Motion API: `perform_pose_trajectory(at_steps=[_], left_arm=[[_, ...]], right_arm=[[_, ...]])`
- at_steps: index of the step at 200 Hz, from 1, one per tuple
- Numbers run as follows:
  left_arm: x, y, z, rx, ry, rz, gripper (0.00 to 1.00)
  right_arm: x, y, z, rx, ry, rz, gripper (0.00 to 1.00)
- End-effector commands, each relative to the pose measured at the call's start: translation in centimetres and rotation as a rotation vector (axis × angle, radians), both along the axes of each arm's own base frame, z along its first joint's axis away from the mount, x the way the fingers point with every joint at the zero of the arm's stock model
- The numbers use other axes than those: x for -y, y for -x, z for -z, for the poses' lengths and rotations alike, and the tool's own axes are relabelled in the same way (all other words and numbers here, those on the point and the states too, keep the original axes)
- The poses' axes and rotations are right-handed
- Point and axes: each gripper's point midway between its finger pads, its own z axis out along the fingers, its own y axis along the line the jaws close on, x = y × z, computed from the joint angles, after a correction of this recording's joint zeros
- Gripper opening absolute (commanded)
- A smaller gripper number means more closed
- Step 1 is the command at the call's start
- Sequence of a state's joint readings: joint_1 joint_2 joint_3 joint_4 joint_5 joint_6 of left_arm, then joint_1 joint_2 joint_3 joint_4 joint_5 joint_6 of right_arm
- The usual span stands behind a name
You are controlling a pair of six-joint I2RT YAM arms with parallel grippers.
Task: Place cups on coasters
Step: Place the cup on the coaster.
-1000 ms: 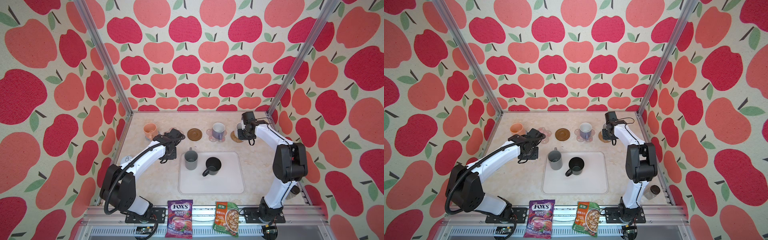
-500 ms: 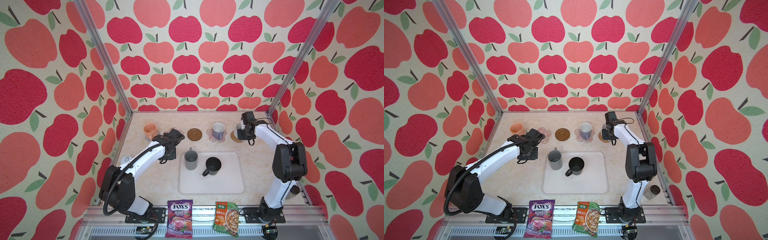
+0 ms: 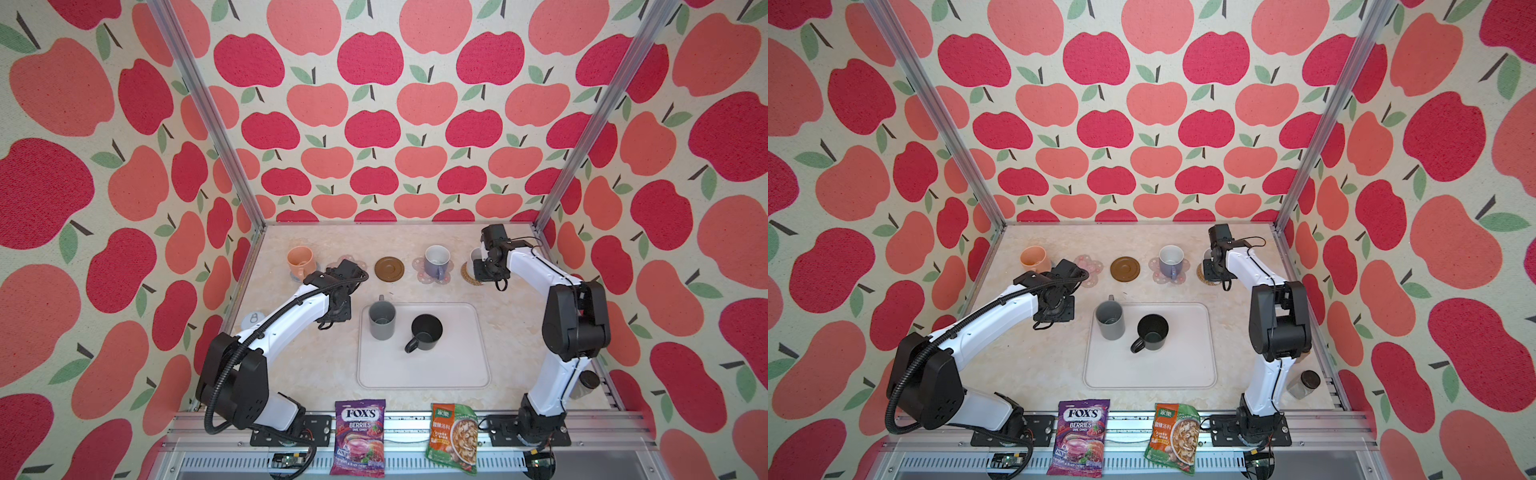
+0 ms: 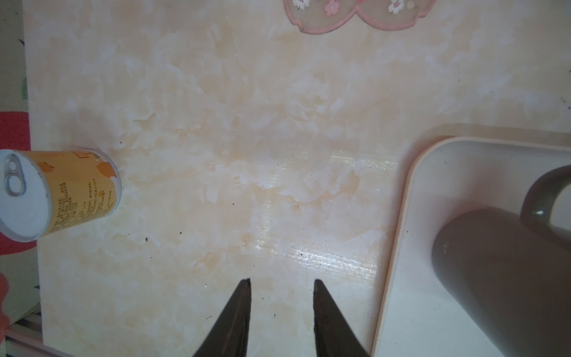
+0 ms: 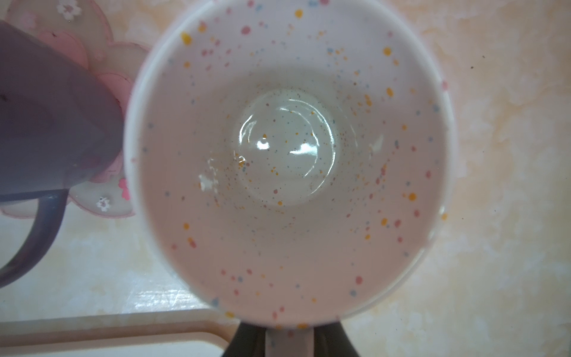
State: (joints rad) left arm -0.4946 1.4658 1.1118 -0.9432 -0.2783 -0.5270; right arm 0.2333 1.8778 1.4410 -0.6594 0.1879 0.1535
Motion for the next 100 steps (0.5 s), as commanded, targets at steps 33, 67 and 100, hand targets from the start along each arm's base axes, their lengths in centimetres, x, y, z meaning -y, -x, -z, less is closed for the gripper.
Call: perform_pose_trajectory(at_steps=[33,67,100], left_arm=[[-0.79,0.51,0.28,-0.017,-0.025,-0.022,0.36],[-0.8,0.45,0.46,-0.025,-0.029,-0.021,0.36],[-0.74,0.33,0.53,-0.029,-0.031,-0.019,0.36]], right_arm=[[-0.65,-2.23,-2.6,0.092,-0.031,-0.003,0.0],[-0.87,-2.16,-2.26,0.078,-0.038,-0.007,0.0],[-0.79,-2.03,-1.79,0.058,-0.025,-0.01,0.0]])
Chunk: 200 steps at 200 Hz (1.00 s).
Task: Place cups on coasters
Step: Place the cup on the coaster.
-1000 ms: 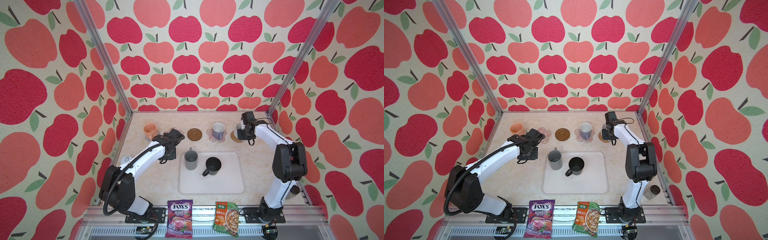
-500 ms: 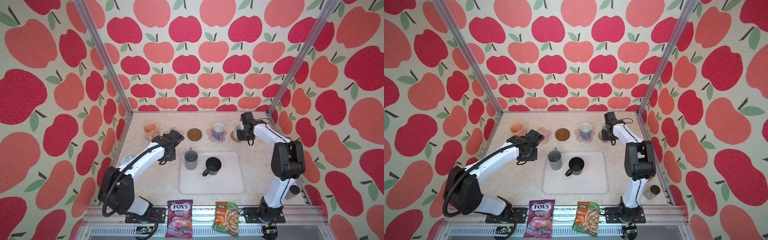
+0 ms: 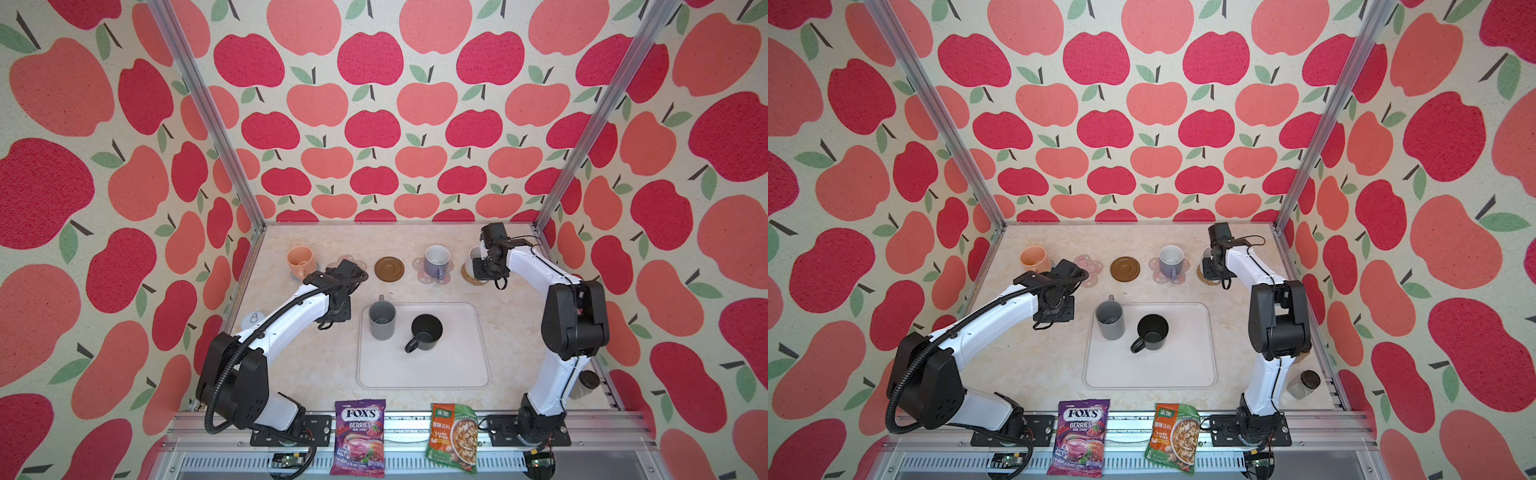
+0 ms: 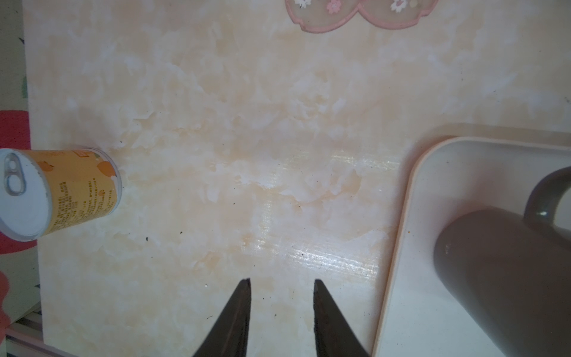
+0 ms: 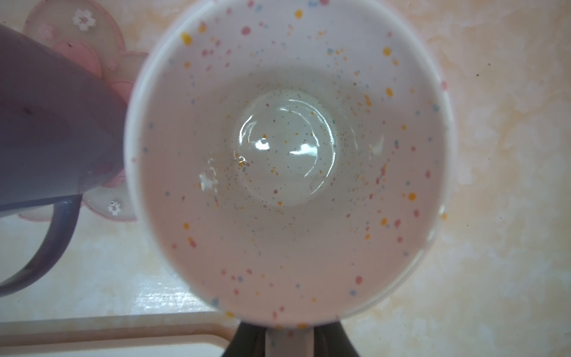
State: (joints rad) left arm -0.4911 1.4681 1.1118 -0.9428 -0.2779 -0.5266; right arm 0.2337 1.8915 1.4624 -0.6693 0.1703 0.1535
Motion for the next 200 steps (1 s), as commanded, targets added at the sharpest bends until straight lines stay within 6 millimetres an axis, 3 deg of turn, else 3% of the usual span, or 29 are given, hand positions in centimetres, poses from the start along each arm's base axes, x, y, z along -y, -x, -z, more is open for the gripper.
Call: perform_pose_trajectory(at_steps=[1,84,200], left_arm=[[-0.7,0.4,0.5,-0.029,-0.031,-0.016,0.36],[-0.4,0.1,0.4,-0.034,-0.03,-0.009,0.36],[-0.5,0.3,0.2,-0.031,-0.026,-0.015,0.37]], right_arm=[[-0.4,-1.8,-1.8,0.063,-0.009,-0.003,0.0],[0.0,-1.7,-1.2,0.016,0.028,0.009,0.0],[0.0,-0.8,-1.2,-0.024,0.024,0.017,0.2]])
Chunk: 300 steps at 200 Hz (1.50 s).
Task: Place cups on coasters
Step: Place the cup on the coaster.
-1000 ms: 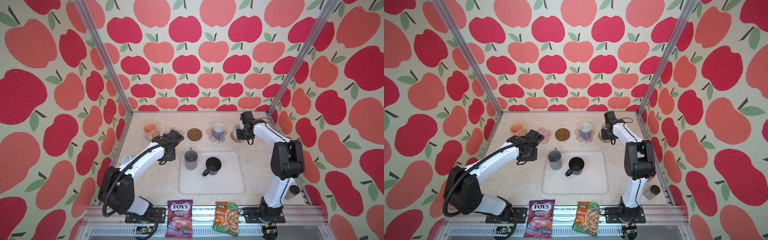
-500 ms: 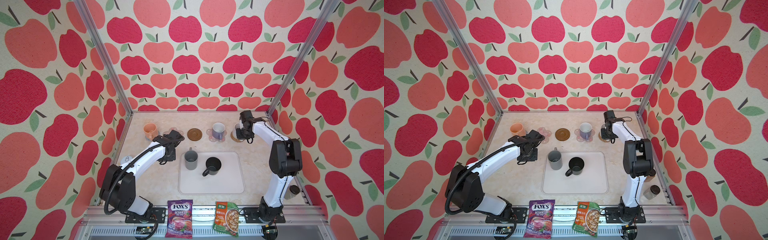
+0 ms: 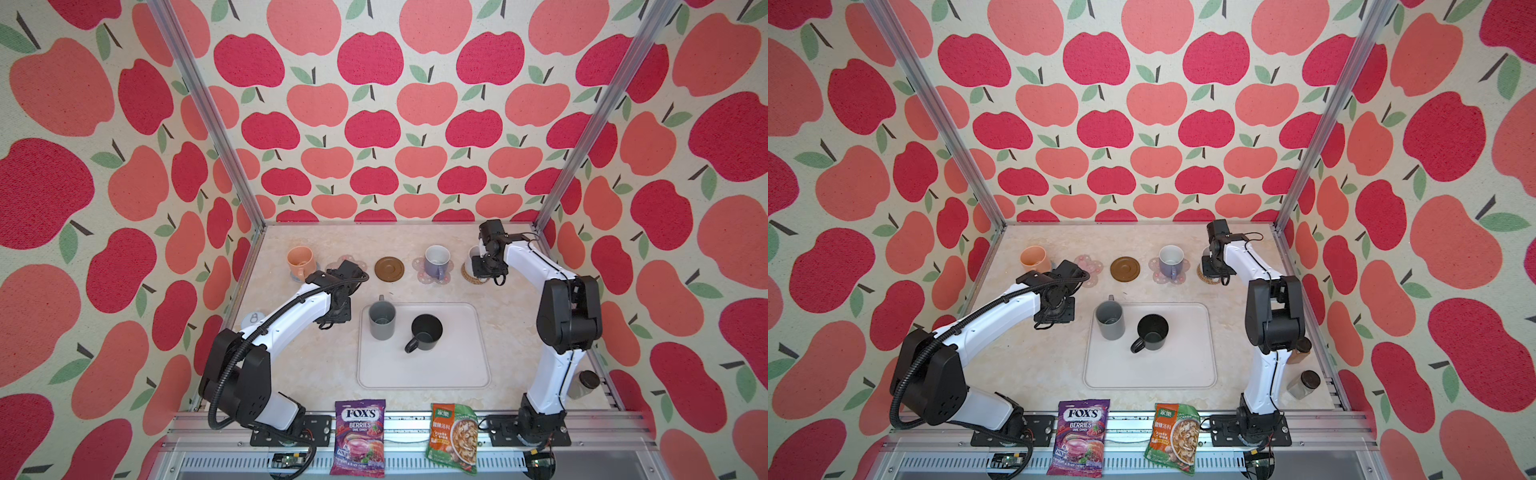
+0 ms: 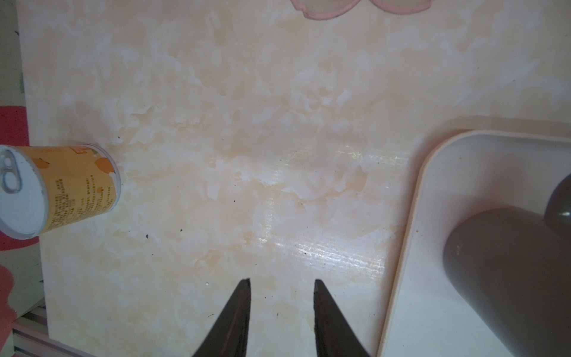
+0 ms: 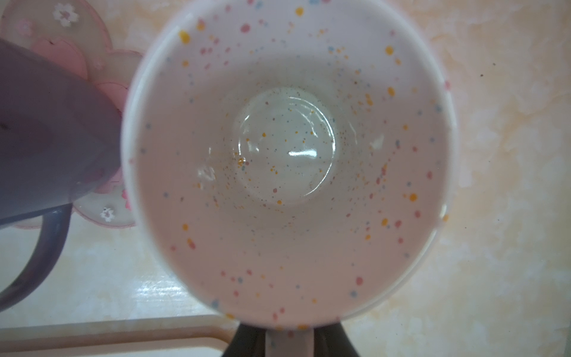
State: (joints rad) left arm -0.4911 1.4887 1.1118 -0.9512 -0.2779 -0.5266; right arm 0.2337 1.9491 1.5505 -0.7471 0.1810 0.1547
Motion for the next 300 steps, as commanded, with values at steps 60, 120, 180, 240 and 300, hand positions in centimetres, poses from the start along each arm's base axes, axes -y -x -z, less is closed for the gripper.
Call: perform_pose_trajectory(at_steps=[60,120,180,240,300], left_arm=[[-0.3,0.3,-0.6,0.001,-0.003,-0.018,0.37],[-0.6,0.8,-1.3,0.026,0.018,-0.031,0.37],[-0.1,1.3,-2.0,0.032,0.039,-0.008,0.37],[0.9,1.7,-1.8,0.06,0.095,0.034,0.38],[2.2,2.9,-1.6,0.052,0.133,0.117,0.38]], right_arm=[[0.0,0.2,-1.9,0.022,0.0,0.014,0.35],[-0.2,0.6,-2.7,0.027,-0.011,0.021,0.38],[-0.5,3.3,-5.0,0.055,-0.018,0.003,0.4],[-0.1,7.6,-7.8,0.089,0.01,0.003,0.41],[-0.7,12.4,-9.2,0.15,-0.074,0.042,0.42]])
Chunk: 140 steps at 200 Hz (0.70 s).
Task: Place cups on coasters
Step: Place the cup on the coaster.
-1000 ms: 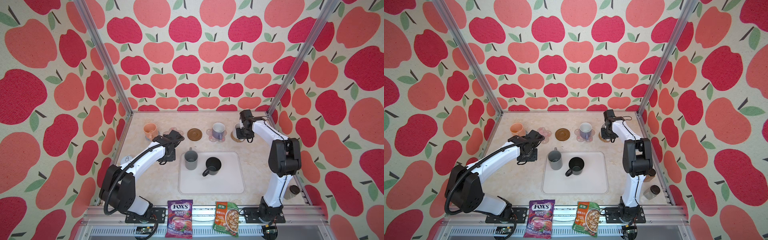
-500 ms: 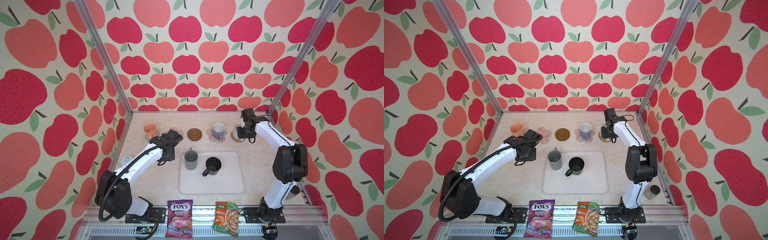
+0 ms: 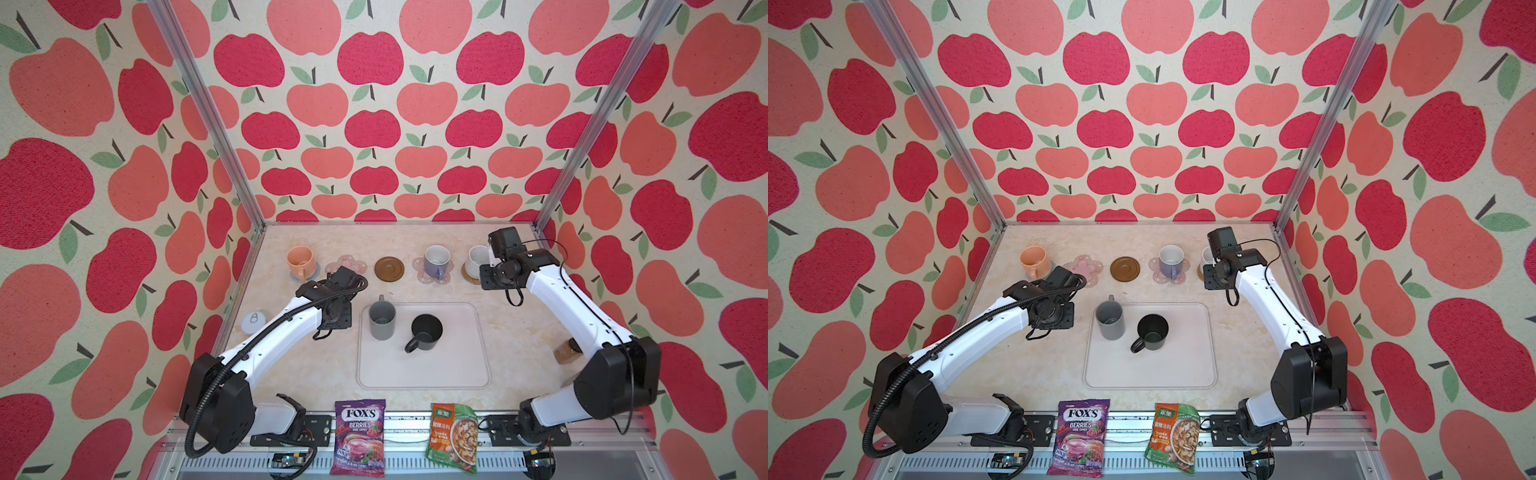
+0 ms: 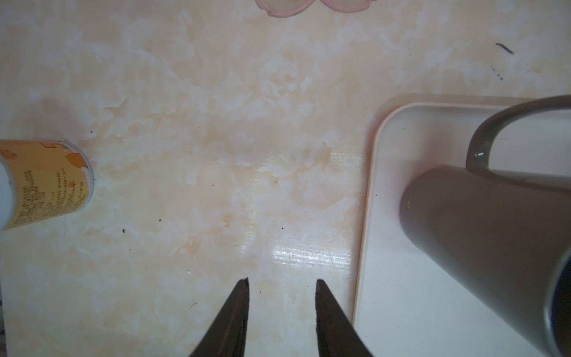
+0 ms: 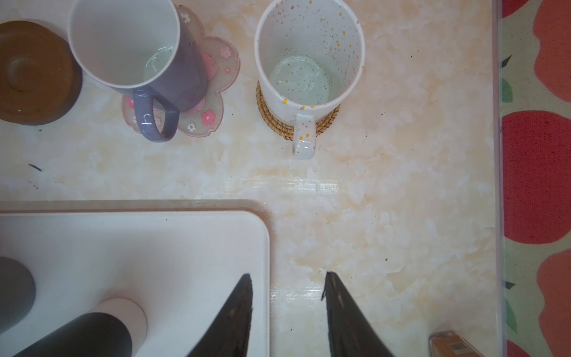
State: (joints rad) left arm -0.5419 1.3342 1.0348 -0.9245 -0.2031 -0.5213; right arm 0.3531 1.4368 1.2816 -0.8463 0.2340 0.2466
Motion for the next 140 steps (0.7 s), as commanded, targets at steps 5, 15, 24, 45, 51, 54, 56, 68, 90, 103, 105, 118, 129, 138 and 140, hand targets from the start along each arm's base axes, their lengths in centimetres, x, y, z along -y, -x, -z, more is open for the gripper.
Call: perform_pose_trajectory(at_steps=[5,15,24,45,51,54,56,68,90,103,105,118,129,138,140], left_arm=[[0.5,0.7,-0.2,-0.001,0.021,0.053,0.38],[0.8,1.0,-0.2,-0.006,0.032,0.068,0.38],[1.0,1.1,-0.1,-0.011,0.044,0.079,0.39],[2.2,1.1,-0.1,-0.016,0.088,0.114,0.39],[2.5,1.1,-0.1,-0.017,0.099,0.124,0.39],[2.7,1.0,-0.2,-0.016,0.105,0.129,0.39],[2.8,1.0,-0.2,-0.016,0.107,0.134,0.39],[3.5,0.7,-0.6,-0.001,0.115,0.158,0.39],[4.4,0.2,-1.9,0.044,0.108,0.206,0.39],[4.9,0.2,-2.6,0.05,0.124,0.23,0.39],[5.0,0.2,-2.7,0.049,0.127,0.234,0.39],[5.5,0.6,-3.1,0.034,0.142,0.268,0.4],[5.7,1.1,-3.2,0.02,0.134,0.295,0.4],[5.6,1.3,-3.4,0.014,0.12,0.312,0.4],[5.6,1.4,-3.4,0.014,0.116,0.315,0.4]], right_arm=[[0.2,2.4,0.1,-0.001,-0.053,0.057,0.42],[0.2,3.1,0.2,0.004,-0.067,0.066,0.42],[0.1,3.6,0.3,0.007,-0.078,0.072,0.43],[-0.2,4.8,0.5,0.005,-0.093,0.079,0.43],[-0.4,5.1,0.5,0.005,-0.097,0.074,0.43],[-0.5,5.3,0.5,0.004,-0.101,0.071,0.43],[-0.6,5.4,0.5,0.003,-0.102,0.07,0.43],[-0.8,6.2,0.6,-0.005,-0.103,0.058,0.43],[-0.9,7.5,0.7,-0.027,-0.088,0.037,0.43],[-1.0,8.3,0.7,-0.044,-0.086,0.018,0.44],[-1.0,8.4,0.7,-0.045,-0.087,0.015,0.44],[-1.0,8.8,0.6,-0.05,-0.084,0.001,0.44],[-1.0,8.8,0.4,-0.038,-0.09,-0.002,0.44],[-1.2,8.6,0.3,-0.022,-0.1,0.001,0.44],[-1.2,8.5,0.3,-0.019,-0.103,0.0,0.44]])
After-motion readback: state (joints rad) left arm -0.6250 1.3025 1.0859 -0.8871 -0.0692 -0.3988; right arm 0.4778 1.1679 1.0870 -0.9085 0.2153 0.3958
